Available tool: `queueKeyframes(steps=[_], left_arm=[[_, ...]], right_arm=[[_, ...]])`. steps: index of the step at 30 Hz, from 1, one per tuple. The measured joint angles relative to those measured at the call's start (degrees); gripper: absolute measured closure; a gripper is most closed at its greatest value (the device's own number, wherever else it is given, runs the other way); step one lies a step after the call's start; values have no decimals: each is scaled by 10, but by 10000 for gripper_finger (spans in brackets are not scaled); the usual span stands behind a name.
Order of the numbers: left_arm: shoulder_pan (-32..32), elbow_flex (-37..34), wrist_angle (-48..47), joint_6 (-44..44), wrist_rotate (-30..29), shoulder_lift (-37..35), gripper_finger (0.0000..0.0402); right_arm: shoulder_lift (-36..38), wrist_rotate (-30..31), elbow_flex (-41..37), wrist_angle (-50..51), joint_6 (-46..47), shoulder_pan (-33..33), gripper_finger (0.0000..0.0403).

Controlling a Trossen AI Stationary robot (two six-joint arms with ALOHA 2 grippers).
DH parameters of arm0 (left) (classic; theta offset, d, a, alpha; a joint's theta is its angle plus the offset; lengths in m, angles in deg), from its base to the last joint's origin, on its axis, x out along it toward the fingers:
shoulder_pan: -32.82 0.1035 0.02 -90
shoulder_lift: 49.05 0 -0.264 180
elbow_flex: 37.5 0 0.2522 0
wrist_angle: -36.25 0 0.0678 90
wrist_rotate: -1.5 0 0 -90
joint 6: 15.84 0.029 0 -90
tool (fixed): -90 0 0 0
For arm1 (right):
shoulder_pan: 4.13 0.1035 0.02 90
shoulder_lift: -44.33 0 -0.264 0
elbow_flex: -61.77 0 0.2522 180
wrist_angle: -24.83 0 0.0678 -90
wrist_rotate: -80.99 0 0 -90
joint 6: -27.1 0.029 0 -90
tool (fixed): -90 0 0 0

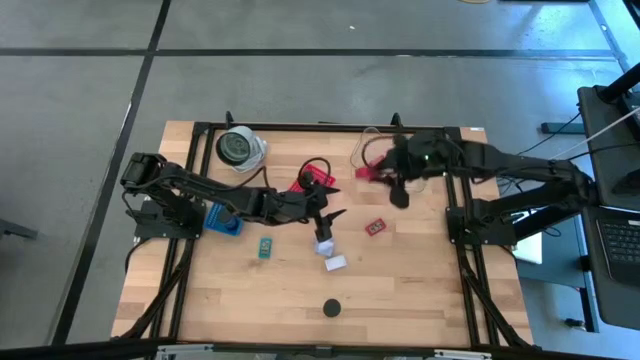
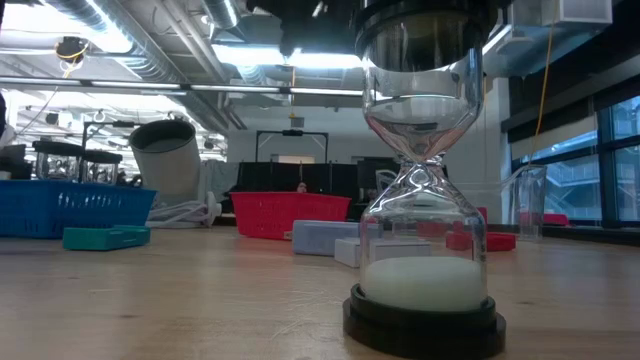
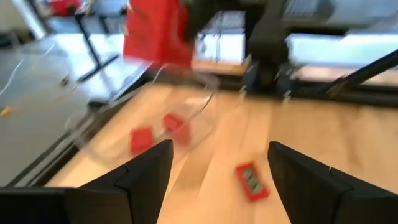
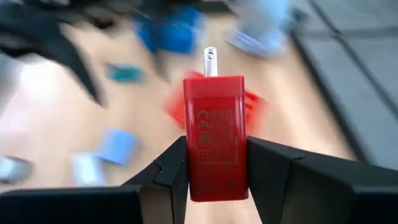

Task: Pick & Place Office items
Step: Put the red charger adapter into the white bin

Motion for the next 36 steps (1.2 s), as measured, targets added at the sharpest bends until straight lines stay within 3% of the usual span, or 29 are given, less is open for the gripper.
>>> queueKeyframes(steps=[5, 8, 11, 17, 24, 36], left_arm=[[0, 0, -72, -48, -10, 0, 138], [0, 0, -98, -67, -10, 0, 138], [0, 0, -104, -71, -11, 0, 138], [-1, 0, -102, -71, -10, 0, 137], [-1, 0, -102, -71, -11, 0, 143], [-1, 0, -132, -85, -8, 0, 148]], right_arm=[[0, 116, 15, 90, -5, -65, 278], [0, 153, -12, 100, -5, -119, 271], [-1, 133, -44, 94, -4, -178, 275], [-21, 38, -104, 64, 31, -254, 275], [-89, 32, -149, 23, 60, -268, 274], [-199, 32, -151, -47, 60, -268, 273]])
